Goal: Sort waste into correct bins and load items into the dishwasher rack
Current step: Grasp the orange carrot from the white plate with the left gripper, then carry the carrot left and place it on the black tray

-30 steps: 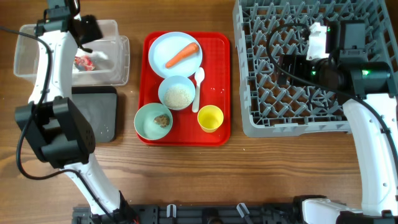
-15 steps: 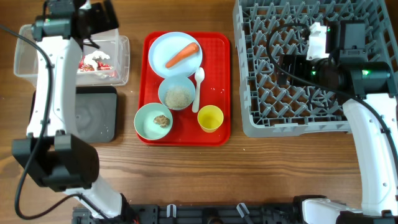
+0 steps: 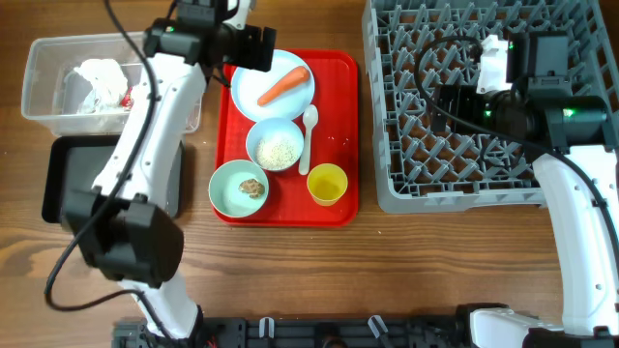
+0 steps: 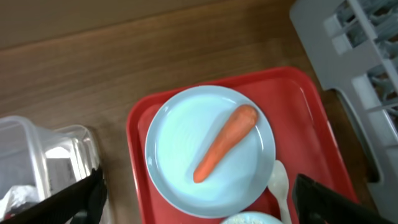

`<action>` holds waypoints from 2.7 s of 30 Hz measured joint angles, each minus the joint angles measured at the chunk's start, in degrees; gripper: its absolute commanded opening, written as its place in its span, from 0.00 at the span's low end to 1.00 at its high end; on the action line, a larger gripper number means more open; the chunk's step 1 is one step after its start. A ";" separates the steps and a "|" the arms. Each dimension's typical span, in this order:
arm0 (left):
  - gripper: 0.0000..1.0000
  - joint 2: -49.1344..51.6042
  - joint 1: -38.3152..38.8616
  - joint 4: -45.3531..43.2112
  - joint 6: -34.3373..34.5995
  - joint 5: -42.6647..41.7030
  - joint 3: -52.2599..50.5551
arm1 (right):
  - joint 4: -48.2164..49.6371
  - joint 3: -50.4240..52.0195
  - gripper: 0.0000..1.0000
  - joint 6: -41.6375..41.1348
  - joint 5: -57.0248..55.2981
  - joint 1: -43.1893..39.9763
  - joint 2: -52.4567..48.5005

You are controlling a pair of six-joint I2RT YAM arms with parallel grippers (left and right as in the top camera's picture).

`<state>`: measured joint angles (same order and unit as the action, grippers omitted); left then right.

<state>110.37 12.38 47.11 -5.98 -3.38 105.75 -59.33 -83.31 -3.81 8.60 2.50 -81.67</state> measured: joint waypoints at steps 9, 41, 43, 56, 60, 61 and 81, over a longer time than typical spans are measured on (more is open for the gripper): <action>0.93 9.88 1.49 -3.06 -3.13 -1.07 0.00 | 0.02 0.00 1.00 -0.02 0.00 0.00 0.00; 0.04 24.09 4.39 -9.49 -7.82 -1.25 0.00 | -0.02 0.00 1.00 0.00 -0.02 0.00 0.00; 0.04 23.89 4.39 -9.46 -6.99 -1.27 0.00 | -0.02 0.00 1.00 -0.02 0.00 0.00 0.00; 0.04 -5.11 4.39 2.40 4.83 0.74 -0.24 | -0.52 0.00 1.00 -0.02 -0.02 0.00 0.00; 0.04 -15.45 4.39 11.52 8.17 3.15 0.09 | -0.79 0.00 1.00 -0.02 0.00 0.00 0.00; 0.04 -16.98 4.37 14.43 9.31 4.61 0.13 | -0.87 0.00 1.00 -0.02 0.00 0.00 0.00; 0.04 -18.80 -12.90 29.31 48.37 24.39 -12.24 | -1.81 0.00 1.00 -0.02 0.00 0.00 0.00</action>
<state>91.57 -0.51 76.42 42.39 21.02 93.51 -61.14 -83.31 -3.84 8.60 2.50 -81.67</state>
